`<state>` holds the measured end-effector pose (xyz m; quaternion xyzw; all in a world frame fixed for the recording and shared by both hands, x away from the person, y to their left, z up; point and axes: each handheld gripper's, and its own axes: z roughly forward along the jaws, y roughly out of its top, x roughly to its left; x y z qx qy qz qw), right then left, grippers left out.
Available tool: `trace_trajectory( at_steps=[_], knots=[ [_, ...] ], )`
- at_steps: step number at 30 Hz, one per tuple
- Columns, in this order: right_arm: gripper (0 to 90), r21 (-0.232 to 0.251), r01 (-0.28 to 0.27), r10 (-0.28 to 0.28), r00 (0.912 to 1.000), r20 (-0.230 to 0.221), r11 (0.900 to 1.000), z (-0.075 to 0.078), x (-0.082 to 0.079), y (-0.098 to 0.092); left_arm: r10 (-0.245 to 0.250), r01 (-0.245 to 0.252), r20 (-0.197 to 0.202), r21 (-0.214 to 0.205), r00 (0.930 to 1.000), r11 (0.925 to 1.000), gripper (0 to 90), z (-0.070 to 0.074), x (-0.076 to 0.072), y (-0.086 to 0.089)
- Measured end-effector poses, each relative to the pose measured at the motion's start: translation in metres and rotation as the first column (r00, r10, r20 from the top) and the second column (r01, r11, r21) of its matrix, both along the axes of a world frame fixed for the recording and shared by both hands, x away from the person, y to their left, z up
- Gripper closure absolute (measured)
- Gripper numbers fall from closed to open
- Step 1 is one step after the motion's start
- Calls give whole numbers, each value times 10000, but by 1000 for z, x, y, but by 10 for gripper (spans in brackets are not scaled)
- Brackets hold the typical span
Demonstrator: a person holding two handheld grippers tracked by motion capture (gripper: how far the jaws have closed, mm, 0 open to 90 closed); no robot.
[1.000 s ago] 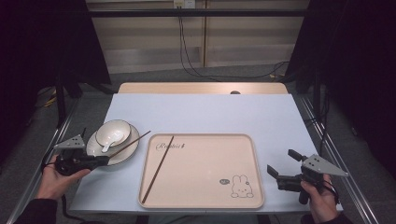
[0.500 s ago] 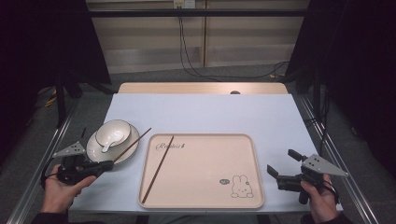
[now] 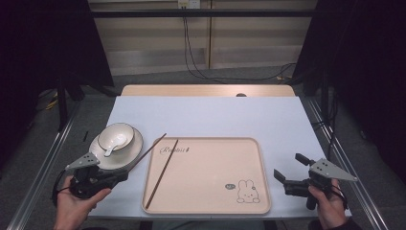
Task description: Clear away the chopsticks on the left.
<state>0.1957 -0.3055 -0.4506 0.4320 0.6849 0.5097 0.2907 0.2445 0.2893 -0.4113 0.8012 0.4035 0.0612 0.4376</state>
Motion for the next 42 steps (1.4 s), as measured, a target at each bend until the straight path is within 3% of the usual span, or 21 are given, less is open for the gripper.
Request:
trace_trajectory(
  at_steps=[10,14,21,28,29,33,39,40,42],
  knots=[
    [9,-1,-10,10,10000,-7,10000,0,0,0,722,-728,-126,-517,9973,9960,849,3,-8,-39],
    [9,-7,-23,23,10000,-9,10000,0,0,0,1122,-1133,-271,-459,9933,9925,849,-2,-4,-50],
    [9,-34,-62,62,10000,-24,10000,0,0,0,1173,-1177,-327,-137,9926,9929,849,-7,4,-67],
    [9,-21,-66,66,10000,-26,10000,0,0,0,1777,-1778,-412,21,9832,9841,850,-10,13,-79],
    [9,-18,-64,64,10000,-28,10000,0,0,0,2029,-2029,-413,48,9783,9792,850,-11,13,-81],
    [9,-14,-22,22,10000,-7,10000,0,0,0,2311,-2300,-544,261,9714,9728,850,-13,13,-87],
    [9,1,-31,31,10000,2,10000,0,0,0,2448,-2438,-749,227,9667,9696,850,-21,11,-97],
    [9,3,-43,43,10000,-9,10000,0,0,0,2459,-2446,-975,248,9644,9693,851,-24,10,-99],
    [9,8,-75,75,10000,-12,10000,0,0,0,2494,-2476,-1063,301,9626,9684,850,-27,9,-100]
  ],
)
